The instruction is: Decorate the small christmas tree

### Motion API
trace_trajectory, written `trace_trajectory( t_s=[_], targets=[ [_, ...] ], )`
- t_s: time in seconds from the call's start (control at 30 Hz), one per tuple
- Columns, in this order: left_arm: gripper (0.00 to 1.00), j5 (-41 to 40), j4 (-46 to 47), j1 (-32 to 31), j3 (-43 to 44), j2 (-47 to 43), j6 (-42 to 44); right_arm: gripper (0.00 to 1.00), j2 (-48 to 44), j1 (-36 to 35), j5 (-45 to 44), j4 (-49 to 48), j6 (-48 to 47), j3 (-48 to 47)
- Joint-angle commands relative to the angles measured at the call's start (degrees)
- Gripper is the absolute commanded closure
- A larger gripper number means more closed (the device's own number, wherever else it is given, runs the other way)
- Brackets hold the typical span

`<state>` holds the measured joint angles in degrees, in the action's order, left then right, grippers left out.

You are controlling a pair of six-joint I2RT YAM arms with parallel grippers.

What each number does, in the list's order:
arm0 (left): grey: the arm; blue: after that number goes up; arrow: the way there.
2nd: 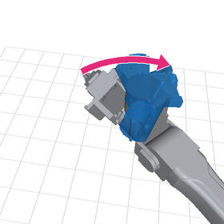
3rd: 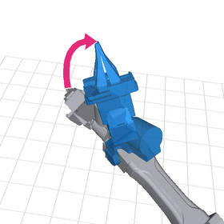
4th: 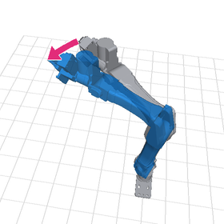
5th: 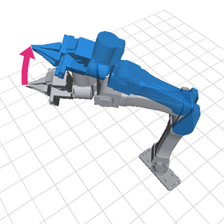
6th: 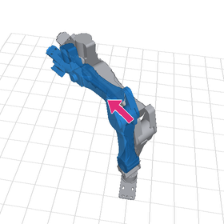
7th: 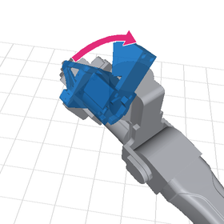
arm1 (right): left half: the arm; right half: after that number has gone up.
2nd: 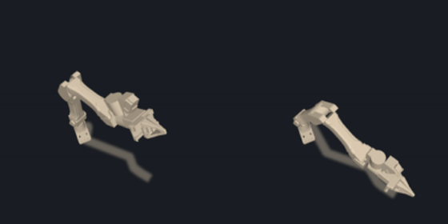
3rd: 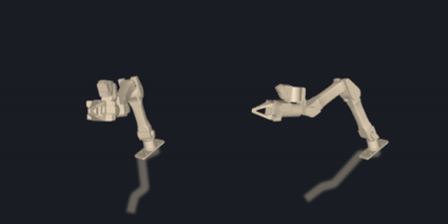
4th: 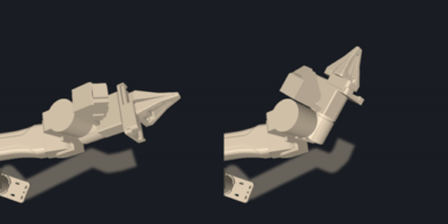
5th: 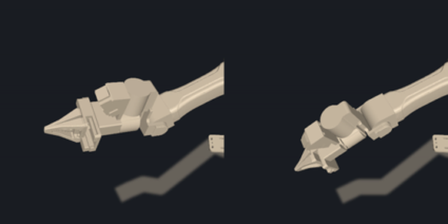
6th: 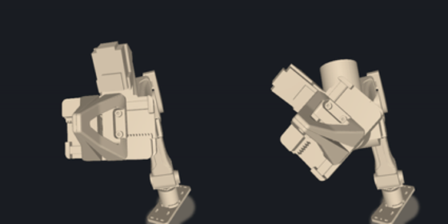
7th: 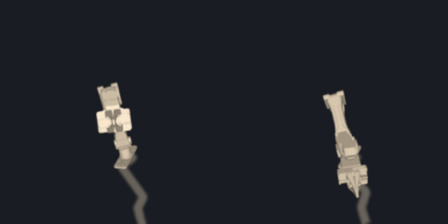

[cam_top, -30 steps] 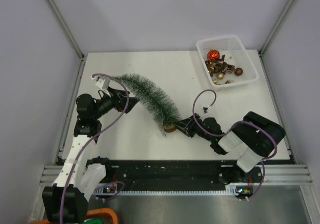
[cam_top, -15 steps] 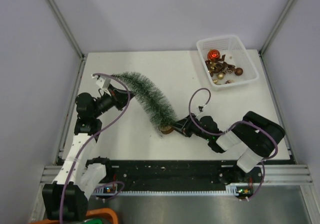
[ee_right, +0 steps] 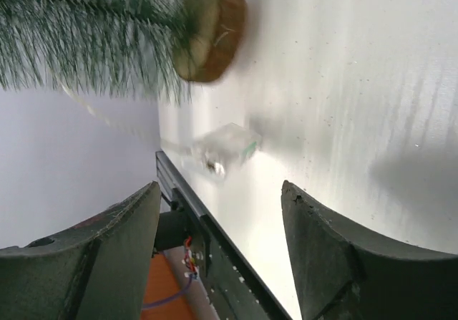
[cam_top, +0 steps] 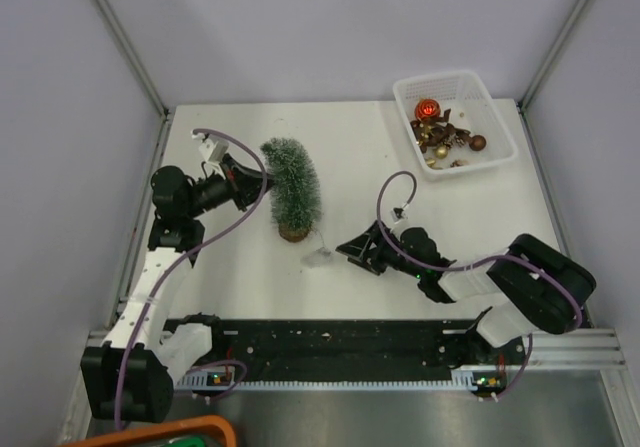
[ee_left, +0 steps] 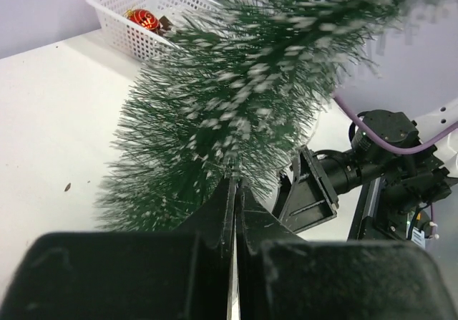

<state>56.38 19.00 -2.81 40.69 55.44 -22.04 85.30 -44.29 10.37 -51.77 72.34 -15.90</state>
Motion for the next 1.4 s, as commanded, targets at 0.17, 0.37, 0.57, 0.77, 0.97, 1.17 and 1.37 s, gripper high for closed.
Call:
trace_trajectory(
  t_s=[0.17,0.37,0.57,0.77,0.97,1.17,1.37],
  targets=[
    [1.00,2.95,1.21,-2.20,-1.39,-1.65,0.51,0.33,-14.95,1.57,-3.15,20.70,-11.23,-1.93],
    [1.00,1.89,2.17,-2.55,-4.83,-3.32,-0.54,0.31,-23.68,3.77,-6.59,33.65,-17.92,-6.07],
    [1.00,1.54,3.05,-3.96,-4.56,-3.14,-3.09,0.32,-25.62,8.34,-9.31,40.50,-21.79,-10.45],
    [1.00,1.10,3.93,-3.43,-8.77,-6.21,-3.44,0.35,-16.76,8.09,-10.72,41.33,-24.35,-15.92],
    [1.00,2.50,2.18,-2.82,-11.25,-8.51,-2.66,0.45,-4.63,0.19,-13.35,32.62,-20.22,-17.14],
    [1.00,3.65,0.77,-2.82,-7.82,-5.26,-2.39,0.50,4.69,-5.97,-13.10,27.08,-17.06,-21.01],
    [1.00,5.14,3.14,-3.17,-5.10,-2.80,-3.80,0.50,7.69,-8.97,-8.27,19.89,-17.23,-23.21]
  ],
)
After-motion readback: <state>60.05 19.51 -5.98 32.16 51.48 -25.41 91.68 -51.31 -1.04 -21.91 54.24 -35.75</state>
